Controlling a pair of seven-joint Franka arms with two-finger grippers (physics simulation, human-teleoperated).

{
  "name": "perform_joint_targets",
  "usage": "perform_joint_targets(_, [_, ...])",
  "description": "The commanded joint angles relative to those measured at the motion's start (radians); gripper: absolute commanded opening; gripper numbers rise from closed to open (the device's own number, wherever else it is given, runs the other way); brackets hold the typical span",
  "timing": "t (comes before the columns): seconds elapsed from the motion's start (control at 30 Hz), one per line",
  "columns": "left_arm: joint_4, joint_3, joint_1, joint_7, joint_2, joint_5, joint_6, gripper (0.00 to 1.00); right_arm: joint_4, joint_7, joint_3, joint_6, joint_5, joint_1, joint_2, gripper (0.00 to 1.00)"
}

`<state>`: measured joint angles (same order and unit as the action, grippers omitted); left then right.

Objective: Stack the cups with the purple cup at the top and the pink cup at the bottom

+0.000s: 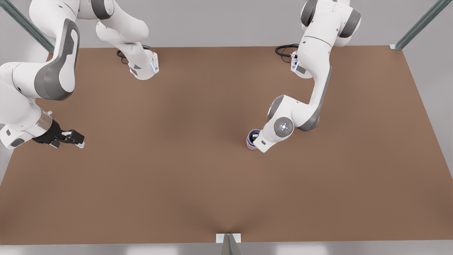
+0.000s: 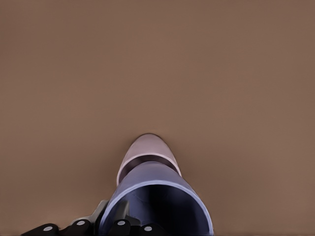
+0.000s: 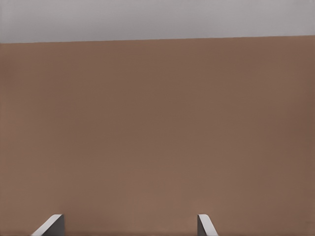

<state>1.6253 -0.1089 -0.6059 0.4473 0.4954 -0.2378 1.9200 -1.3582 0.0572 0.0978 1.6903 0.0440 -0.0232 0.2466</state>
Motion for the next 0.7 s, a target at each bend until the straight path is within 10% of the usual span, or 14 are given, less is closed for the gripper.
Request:
perform_joint_targets(0.0, [-0.001, 0.000, 0.000, 0.027, 0.000, -0.003, 0.001, 0.44, 0.001, 0.058, 0.000, 0.000, 0.000, -0.001, -0.001, 1.00])
perform_joint_targets(0.4, [-0.004, 0.000, 0.000, 0.025, 0.003, -0.003, -0.001, 0.52, 0.001, 0.058, 0.002, 0.002, 0.000, -0.001, -0.001, 1.00])
perform_joint_targets(0.5, [-0.005, 0.000, 0.000, 0.024, -0.003, -0.003, -0.002, 0.80, 0.001, 0.058, 0.002, 0.002, 0.000, 0.000, -0.001, 1.00])
perform_joint_targets(0.67, [-0.064, -0.011, 0.002, 0.022, -0.055, 0.008, -0.108, 0.84, 0.001, 0.058, 0.002, 0.002, 0.000, 0.000, -0.001, 1.00])
